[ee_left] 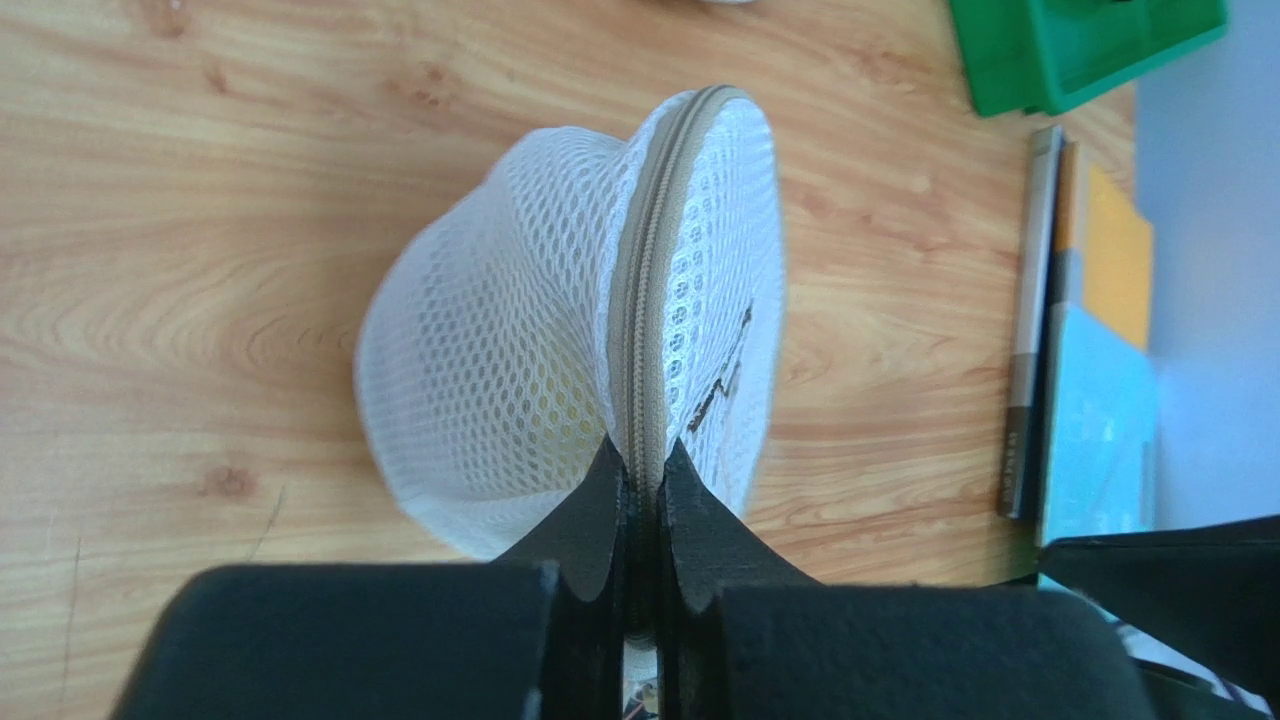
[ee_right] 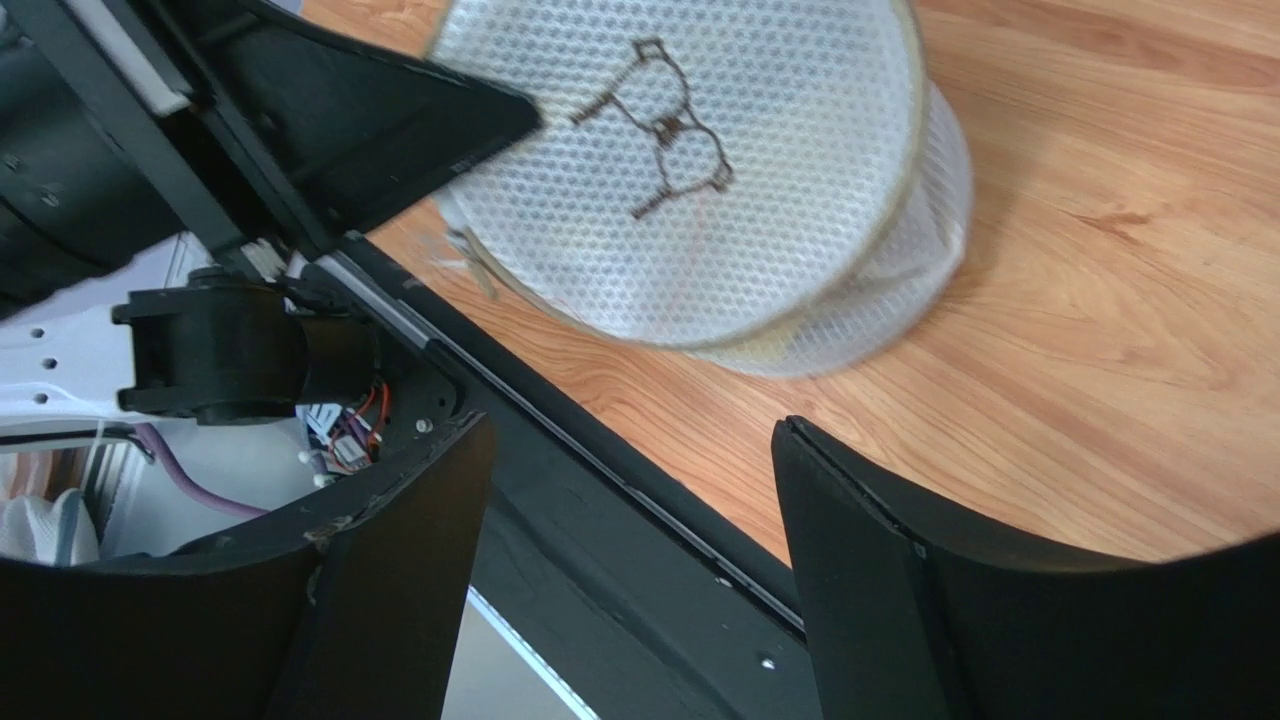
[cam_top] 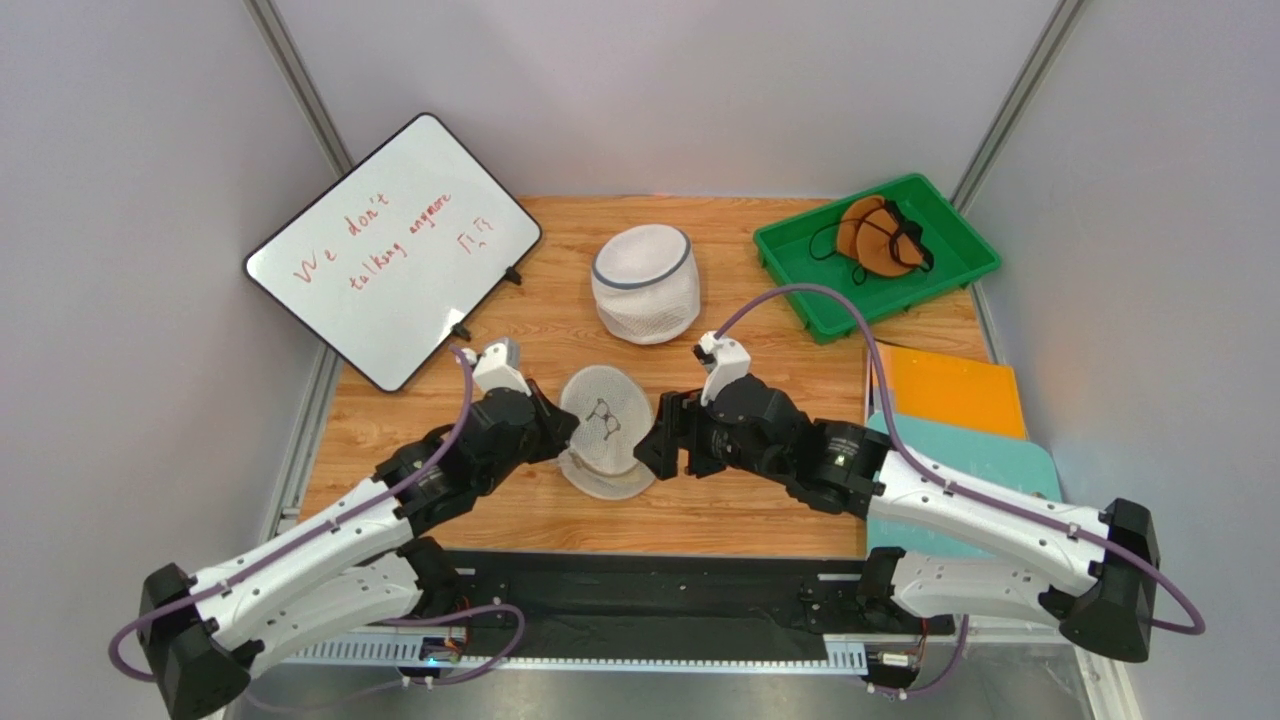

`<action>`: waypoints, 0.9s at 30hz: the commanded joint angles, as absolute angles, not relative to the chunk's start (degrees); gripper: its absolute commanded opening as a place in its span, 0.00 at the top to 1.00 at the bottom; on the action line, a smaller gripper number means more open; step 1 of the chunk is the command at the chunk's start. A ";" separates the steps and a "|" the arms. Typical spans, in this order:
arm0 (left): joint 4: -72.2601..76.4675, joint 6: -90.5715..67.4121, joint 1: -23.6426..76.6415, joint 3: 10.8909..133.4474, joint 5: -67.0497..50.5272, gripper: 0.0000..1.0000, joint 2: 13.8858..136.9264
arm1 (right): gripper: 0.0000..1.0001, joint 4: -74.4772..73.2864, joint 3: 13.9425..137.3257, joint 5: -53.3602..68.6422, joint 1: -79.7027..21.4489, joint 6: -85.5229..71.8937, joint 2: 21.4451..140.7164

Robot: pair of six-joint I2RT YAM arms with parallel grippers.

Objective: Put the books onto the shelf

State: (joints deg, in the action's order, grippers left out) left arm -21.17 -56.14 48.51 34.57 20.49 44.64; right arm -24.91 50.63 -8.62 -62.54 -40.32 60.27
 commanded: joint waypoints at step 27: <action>-25.66 -76.12 57.48 37.97 32.35 1.00 53.35 | 0.53 -11.60 55.81 -1.67 -66.71 -42.72 76.29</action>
